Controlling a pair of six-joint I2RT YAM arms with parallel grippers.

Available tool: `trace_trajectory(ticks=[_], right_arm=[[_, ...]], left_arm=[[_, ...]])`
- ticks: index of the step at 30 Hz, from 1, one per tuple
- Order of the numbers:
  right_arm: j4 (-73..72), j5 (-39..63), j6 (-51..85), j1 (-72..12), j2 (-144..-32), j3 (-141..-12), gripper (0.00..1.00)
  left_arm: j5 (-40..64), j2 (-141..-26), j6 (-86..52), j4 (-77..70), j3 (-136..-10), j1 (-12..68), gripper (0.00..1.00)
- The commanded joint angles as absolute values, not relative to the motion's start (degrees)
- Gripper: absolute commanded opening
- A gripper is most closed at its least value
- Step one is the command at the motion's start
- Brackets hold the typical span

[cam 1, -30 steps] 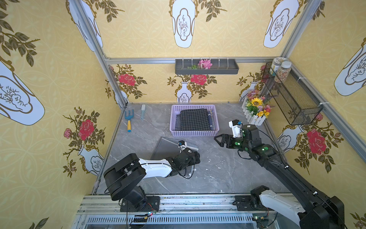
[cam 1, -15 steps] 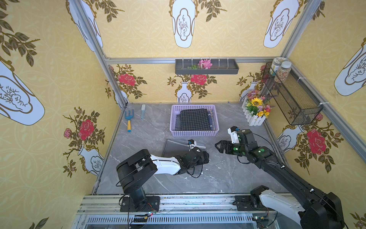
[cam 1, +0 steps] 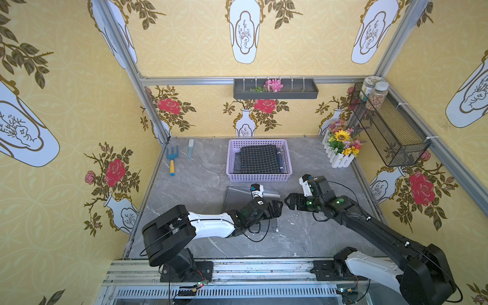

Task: Put the folded pillowcase in the basket
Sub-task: Move the pillowcase to the center of the board, then pick up the pillowcase from the center of the board.

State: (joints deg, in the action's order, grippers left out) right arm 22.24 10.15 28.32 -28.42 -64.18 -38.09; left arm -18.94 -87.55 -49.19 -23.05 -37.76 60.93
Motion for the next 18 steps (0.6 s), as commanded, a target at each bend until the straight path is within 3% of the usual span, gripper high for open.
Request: trace_trajectory(ticks=[1, 9, 13, 18], right_arm=[[19.25, 5.2, 30.77, -32.19, -67.28, -38.35, 0.97], [16.93, 0.35, 33.96, -40.41, -77.17, -41.58, 1.0], [14.48, 1.73, 35.42, -41.56, -80.77, -42.17, 0.81], [12.68, 2.45, 36.4, -41.66, -84.02, -42.77, 0.77]], left_arm=[[-23.42, -84.24, -46.18, -19.17, -36.65, 60.19, 1.0], [-26.97, -76.82, -44.01, -9.36, -32.04, 54.77, 1.0], [-25.95, -72.98, -43.43, -8.35, -27.71, 50.03, 1.0], [-24.39, -70.03, -42.74, -8.56, -23.97, 44.42, 1.0]])
